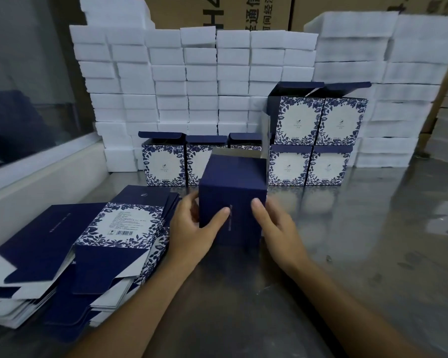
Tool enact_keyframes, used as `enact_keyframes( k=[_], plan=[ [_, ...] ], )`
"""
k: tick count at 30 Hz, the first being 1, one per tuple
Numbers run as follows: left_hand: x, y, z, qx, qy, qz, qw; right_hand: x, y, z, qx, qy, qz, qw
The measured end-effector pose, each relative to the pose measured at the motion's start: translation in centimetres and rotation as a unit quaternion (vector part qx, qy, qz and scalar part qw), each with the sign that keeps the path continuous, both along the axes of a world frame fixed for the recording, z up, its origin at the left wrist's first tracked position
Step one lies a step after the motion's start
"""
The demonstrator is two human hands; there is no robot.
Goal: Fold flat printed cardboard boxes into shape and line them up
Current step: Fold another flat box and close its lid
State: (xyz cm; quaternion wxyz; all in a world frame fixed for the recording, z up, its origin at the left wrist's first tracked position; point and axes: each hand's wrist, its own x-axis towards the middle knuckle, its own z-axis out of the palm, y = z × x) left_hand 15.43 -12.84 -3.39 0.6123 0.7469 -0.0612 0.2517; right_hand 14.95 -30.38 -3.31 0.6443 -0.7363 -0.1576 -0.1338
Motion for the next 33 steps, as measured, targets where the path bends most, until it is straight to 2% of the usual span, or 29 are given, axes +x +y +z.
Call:
enact_keyframes(
  k=[4, 6, 10, 12, 15, 19, 23, 28, 33],
  plan=[
    [-0.3, 0.2, 0.1, -0.043, 0.028, -0.046, 0.998, 0.0, -0.2, 0.1, 0.027, 0.003, -0.051, 0.998],
    [-0.3, 0.4, 0.3, -0.068, 0.063, -0.1, 0.991, 0.2, -0.5, 0.3, 0.019, 0.006, -0.084, 0.996],
    [-0.3, 0.3, 0.2, -0.036, 0.09, -0.162, 0.982, 0.3, -0.9, 0.6, 0.021, 0.021, -0.107, 0.994],
    [-0.4, 0.2, 0.2, -0.007, 0.098, -0.139, 0.985, 0.6, -1.0, 0.6, 0.015, 0.005, -0.13, 0.991],
    [-0.6, -0.1, 0.2, 0.069, 0.079, -0.045, 0.993, 1.0, -1.0, 0.5, 0.034, -0.013, -0.178, 0.983],
    [-1.3, -0.5, 0.3, 0.149, -0.029, 0.028, 0.988, 0.9, -0.7, 0.7, 0.074, -0.028, -0.209, 0.975],
    [-1.5, -0.7, 0.4, 0.217, -0.116, 0.052, 0.968, 0.3, -0.4, 1.2, 0.094, -0.022, -0.171, 0.981],
    [-1.8, -0.7, 0.7, 0.286, -0.139, 0.063, 0.946, 0.3, -0.6, 1.9, 0.195, 0.05, -0.155, 0.967],
    [-1.9, -0.6, 0.8, 0.315, -0.155, 0.064, 0.934, 0.5, -1.3, 1.6, 0.174, 0.065, -0.161, 0.969]
  ],
)
